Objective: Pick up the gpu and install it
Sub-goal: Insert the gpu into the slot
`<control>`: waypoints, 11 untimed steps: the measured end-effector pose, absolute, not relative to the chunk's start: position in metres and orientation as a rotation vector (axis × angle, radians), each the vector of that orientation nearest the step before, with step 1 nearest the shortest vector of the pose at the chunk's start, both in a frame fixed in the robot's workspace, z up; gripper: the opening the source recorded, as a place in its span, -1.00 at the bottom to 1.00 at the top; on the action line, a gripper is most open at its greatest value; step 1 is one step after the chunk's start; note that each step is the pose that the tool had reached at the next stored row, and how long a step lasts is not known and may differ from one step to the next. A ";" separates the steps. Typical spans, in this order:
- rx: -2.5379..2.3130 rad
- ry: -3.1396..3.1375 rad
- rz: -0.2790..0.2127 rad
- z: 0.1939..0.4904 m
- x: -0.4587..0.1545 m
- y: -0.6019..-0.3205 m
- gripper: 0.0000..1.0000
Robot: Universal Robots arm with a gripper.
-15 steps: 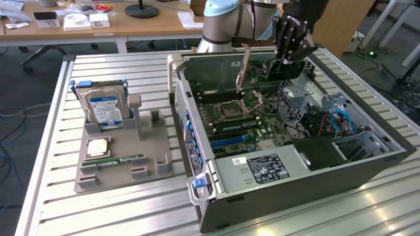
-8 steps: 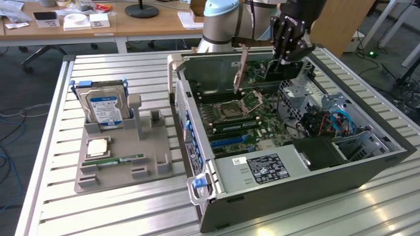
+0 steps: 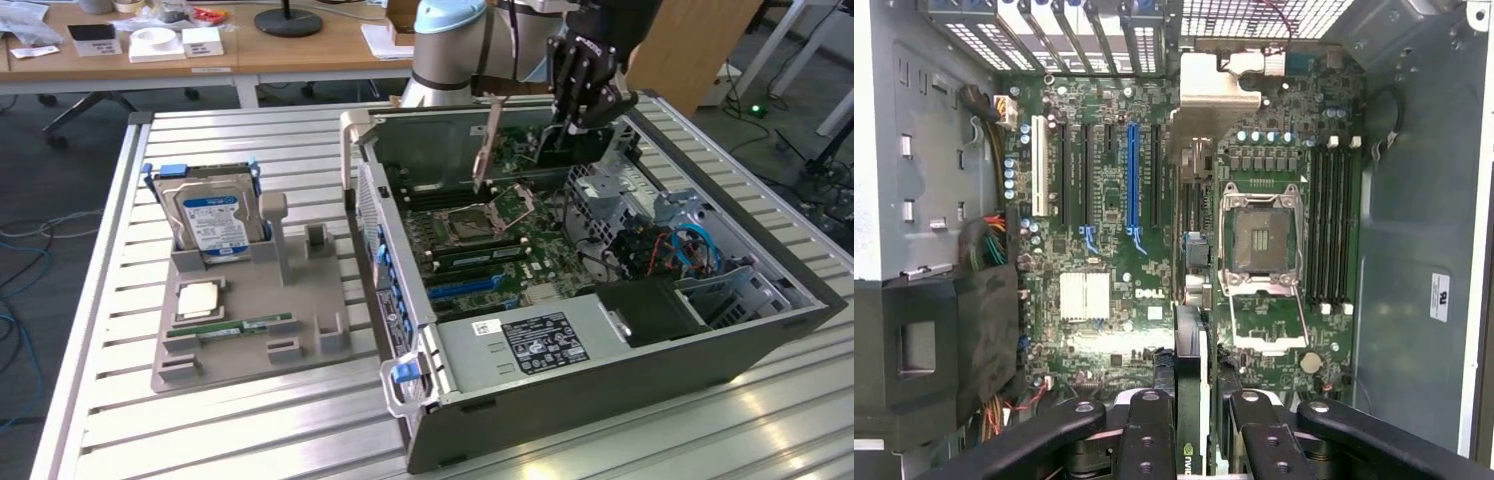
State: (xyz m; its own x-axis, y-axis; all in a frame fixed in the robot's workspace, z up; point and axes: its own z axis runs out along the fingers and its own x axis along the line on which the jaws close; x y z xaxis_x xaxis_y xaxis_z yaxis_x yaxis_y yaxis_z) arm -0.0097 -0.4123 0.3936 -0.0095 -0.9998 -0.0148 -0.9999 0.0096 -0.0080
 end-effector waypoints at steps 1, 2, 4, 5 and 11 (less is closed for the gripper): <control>-2.199 2.221 0.007 0.393 -0.010 -0.413 -0.47; -2.199 2.221 0.007 0.393 -0.010 -0.413 -0.47; -2.199 2.221 0.007 0.393 -0.010 -0.413 -0.47; -2.199 2.221 0.007 0.393 -0.010 -0.413 -0.47; -2.199 2.221 0.007 0.388 -0.012 -0.413 -0.47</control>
